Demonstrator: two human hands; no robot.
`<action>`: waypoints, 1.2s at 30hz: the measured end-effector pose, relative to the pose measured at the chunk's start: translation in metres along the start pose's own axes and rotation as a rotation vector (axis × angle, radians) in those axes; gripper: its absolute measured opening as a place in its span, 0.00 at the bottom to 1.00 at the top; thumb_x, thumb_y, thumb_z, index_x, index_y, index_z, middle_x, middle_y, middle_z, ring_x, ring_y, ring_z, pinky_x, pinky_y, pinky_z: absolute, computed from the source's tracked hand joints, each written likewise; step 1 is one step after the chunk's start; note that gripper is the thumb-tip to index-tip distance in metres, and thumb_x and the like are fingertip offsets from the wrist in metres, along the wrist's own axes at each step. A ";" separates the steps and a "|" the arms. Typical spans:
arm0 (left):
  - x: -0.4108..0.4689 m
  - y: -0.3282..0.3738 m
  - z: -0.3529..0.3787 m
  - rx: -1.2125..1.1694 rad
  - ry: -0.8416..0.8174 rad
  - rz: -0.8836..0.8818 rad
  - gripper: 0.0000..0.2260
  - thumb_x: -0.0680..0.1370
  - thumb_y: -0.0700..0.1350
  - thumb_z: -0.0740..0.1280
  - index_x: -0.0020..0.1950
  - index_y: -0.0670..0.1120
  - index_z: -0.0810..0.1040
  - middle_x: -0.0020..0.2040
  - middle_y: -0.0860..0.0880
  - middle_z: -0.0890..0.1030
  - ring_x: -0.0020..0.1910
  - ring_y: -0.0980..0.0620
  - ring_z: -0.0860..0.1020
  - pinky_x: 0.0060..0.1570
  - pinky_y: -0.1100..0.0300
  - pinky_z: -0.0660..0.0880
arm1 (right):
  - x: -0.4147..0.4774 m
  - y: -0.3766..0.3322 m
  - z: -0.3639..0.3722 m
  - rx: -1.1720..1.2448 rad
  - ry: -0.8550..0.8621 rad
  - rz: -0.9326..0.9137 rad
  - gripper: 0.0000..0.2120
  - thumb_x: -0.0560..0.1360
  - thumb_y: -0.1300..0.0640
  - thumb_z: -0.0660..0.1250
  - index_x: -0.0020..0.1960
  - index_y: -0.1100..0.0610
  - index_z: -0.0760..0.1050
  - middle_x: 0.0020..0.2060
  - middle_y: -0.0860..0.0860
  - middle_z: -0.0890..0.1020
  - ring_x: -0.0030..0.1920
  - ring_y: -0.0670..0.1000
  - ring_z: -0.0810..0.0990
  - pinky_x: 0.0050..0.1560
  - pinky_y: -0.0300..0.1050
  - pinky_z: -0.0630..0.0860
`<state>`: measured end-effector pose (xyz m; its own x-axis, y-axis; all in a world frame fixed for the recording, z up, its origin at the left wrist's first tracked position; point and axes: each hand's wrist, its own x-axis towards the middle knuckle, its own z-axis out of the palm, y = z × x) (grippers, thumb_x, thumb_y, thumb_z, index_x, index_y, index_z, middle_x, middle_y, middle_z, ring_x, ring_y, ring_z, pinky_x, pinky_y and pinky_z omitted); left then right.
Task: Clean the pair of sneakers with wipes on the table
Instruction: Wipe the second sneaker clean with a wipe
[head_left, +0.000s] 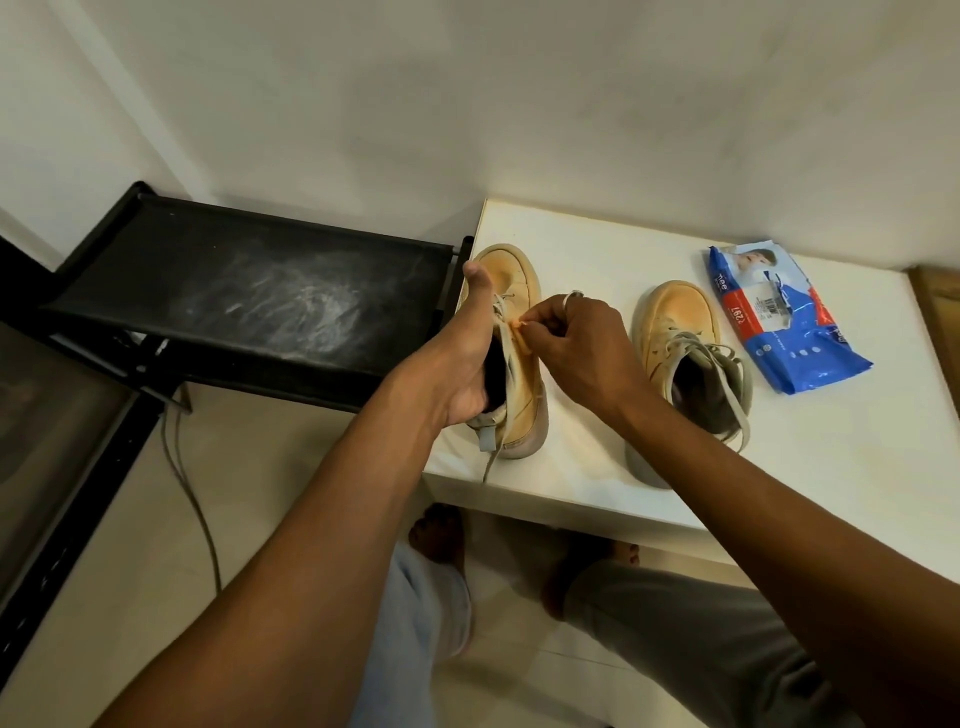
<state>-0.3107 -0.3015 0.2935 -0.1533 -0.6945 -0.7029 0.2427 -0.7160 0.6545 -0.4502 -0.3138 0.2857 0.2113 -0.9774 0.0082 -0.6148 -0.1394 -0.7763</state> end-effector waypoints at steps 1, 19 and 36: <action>0.001 0.000 0.000 0.003 0.003 0.003 0.48 0.69 0.80 0.43 0.69 0.47 0.77 0.58 0.41 0.84 0.60 0.40 0.82 0.66 0.42 0.75 | 0.001 0.000 0.000 -0.012 -0.002 0.006 0.06 0.78 0.55 0.68 0.49 0.56 0.82 0.37 0.45 0.81 0.36 0.43 0.78 0.32 0.27 0.70; 0.007 -0.002 -0.004 0.040 -0.068 -0.053 0.49 0.69 0.81 0.43 0.68 0.48 0.77 0.59 0.42 0.84 0.60 0.41 0.82 0.64 0.43 0.76 | -0.007 -0.007 -0.014 -0.199 -0.173 0.091 0.07 0.75 0.59 0.68 0.44 0.59 0.84 0.37 0.52 0.84 0.34 0.47 0.79 0.31 0.35 0.73; 0.011 -0.002 -0.010 0.035 -0.024 -0.015 0.47 0.69 0.81 0.45 0.71 0.49 0.75 0.61 0.40 0.83 0.61 0.38 0.81 0.67 0.37 0.72 | 0.004 0.001 -0.008 -0.050 -0.125 0.023 0.07 0.77 0.57 0.68 0.49 0.56 0.84 0.37 0.44 0.82 0.39 0.44 0.81 0.39 0.34 0.75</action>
<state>-0.3031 -0.3071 0.2819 -0.1798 -0.6849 -0.7061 0.2068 -0.7281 0.6536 -0.4563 -0.3195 0.2901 0.2879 -0.9534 -0.0909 -0.6571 -0.1276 -0.7429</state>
